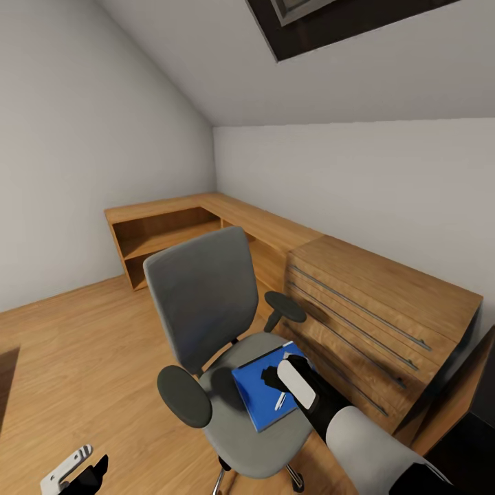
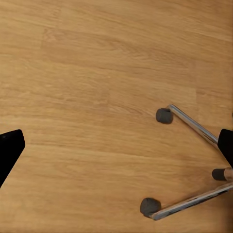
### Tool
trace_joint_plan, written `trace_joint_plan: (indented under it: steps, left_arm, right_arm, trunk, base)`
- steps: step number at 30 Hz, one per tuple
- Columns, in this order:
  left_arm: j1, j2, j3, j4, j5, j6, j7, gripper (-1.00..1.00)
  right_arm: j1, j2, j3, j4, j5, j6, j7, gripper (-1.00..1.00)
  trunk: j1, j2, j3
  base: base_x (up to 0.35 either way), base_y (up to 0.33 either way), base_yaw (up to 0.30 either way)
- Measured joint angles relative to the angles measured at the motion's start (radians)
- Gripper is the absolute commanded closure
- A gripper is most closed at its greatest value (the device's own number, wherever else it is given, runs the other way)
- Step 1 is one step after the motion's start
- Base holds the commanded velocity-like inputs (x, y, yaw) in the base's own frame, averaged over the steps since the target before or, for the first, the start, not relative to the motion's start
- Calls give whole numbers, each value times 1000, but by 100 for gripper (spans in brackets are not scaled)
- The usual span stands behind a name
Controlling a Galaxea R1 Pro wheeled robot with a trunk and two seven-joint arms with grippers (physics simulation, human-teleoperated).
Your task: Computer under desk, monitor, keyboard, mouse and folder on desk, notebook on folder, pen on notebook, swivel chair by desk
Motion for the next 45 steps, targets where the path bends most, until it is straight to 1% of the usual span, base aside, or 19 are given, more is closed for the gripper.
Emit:
trace_joint_plan:
  steps: [3,10,19,22,24,28,31,35,41,45]
  left_arm:
    - [0,0,0,0,0,0,0,-100]
    - [0,0,0,0,0,0,0,-100]
    - [0,0,-1,0,0,0,0,-100]
    - [0,0,-1,0,0,0,0,-100]
    - [0,0,0,0,0,0,0,-100]
    - [0,0,0,0,0,0,0,-100]
    - [0,0,-1,0,0,1,0,-100]
    - [0,0,-1,0,0,1,0,-100]
    - [0,0,-1,3,-3,3,-1,-100]
    - [0,0,-1,7,-4,3,-1,-100]
  right_arm:
    - [0,0,0,0,0,0,0,-100]
    - [0,0,1,0,0,0,0,-100]
    - [0,2,4,2,4,-2,-1,-100]
    - [0,2,8,2,4,-3,-1,-100]
    - [1,3,24,2,4,-31,-1,-100]
    - [2,4,49,2,4,-60,-3,-100]
    - [2,5,89,3,2,-98,-6,-100]
    - [3,5,113,3,0,-126,-7,-100]
    - [3,6,121,4,0,-141,-8,-100]
    - [4,6,124,5,-1,-166,-8,-100]
  trunk:
    - [0,0,0]
    - [27,-49,-22]
    - [27,-49,-22]
    - [38,-70,-31]
    - [38,-70,-31]
    - [38,-70,-31]
    - [38,-70,-31]
    - [38,-70,-31]
    - [38,-70,-31]
    - [38,-70,-31]
  base:
    - [0,0,0]
    - [0,0,0]
    - [0,0,0]
    - [0,0,0]
    - [0,0,0]
    - [0,0,0]
    - [0,0,0]
    - [0,0,0]
    - [0,0,0]
    - [0,0,0]
